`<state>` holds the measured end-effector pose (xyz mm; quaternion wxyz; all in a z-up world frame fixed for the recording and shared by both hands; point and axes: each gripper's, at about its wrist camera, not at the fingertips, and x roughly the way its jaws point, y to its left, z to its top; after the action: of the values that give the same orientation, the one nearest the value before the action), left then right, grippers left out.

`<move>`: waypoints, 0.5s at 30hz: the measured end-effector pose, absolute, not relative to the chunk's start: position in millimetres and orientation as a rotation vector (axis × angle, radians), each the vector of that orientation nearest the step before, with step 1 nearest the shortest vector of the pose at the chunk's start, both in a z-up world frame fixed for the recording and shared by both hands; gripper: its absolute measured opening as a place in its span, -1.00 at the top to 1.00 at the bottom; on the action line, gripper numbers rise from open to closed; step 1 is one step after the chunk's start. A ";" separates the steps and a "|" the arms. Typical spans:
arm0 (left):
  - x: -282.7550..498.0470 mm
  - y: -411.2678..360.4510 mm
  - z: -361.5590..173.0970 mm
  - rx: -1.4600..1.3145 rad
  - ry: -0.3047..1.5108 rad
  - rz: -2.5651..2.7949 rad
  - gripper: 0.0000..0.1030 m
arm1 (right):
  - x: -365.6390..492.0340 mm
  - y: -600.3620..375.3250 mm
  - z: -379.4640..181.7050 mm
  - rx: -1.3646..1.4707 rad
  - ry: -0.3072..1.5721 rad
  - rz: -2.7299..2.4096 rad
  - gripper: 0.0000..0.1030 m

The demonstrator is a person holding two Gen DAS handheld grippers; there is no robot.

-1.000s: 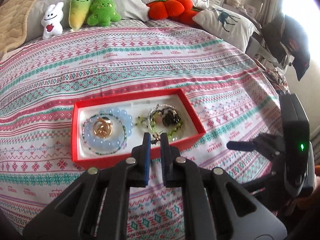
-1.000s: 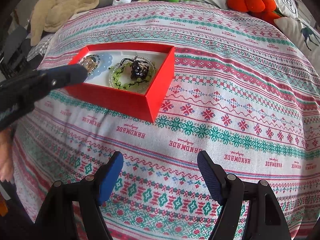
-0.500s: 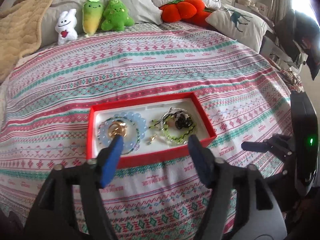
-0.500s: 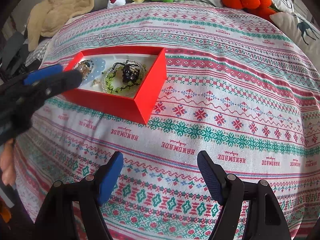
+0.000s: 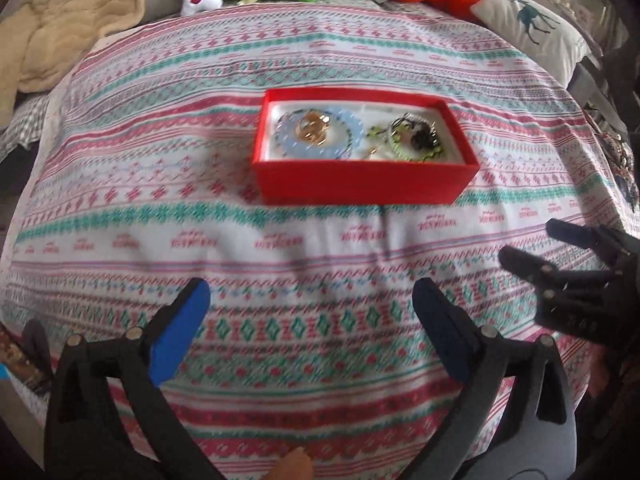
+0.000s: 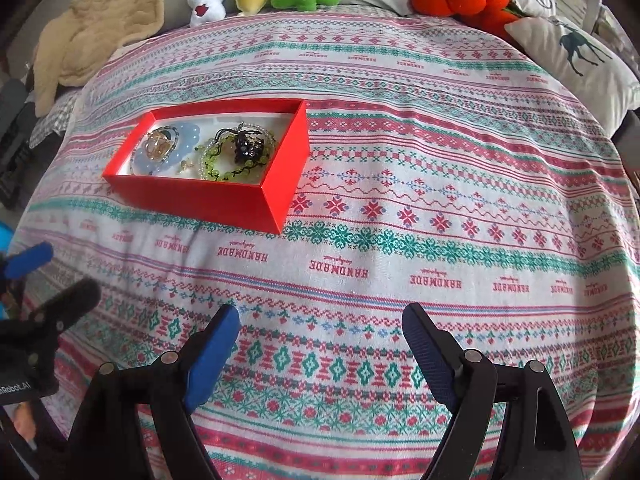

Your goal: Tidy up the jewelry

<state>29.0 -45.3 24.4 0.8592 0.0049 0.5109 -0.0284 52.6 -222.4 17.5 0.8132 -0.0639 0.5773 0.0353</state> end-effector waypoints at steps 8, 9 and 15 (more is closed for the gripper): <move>9.6 -32.3 32.1 0.005 1.053 0.002 -0.97 | 32.7 -203.5 36.7 -0.175 1.191 0.075 -0.77; 8.6 -32.0 32.9 0.004 1.052 0.002 -0.97 | 30.7 -200.2 37.9 -0.177 1.189 0.079 -0.78; 6.3 -30.9 35.6 -0.005 1.047 0.004 -0.97 | 27.9 -190.0 40.9 -0.189 1.188 0.096 -0.78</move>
<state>6.3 -30.9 35.6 0.8661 -0.0024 0.4999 0.0018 27.9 -190.0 40.9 0.8235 -0.0889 0.5584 0.0451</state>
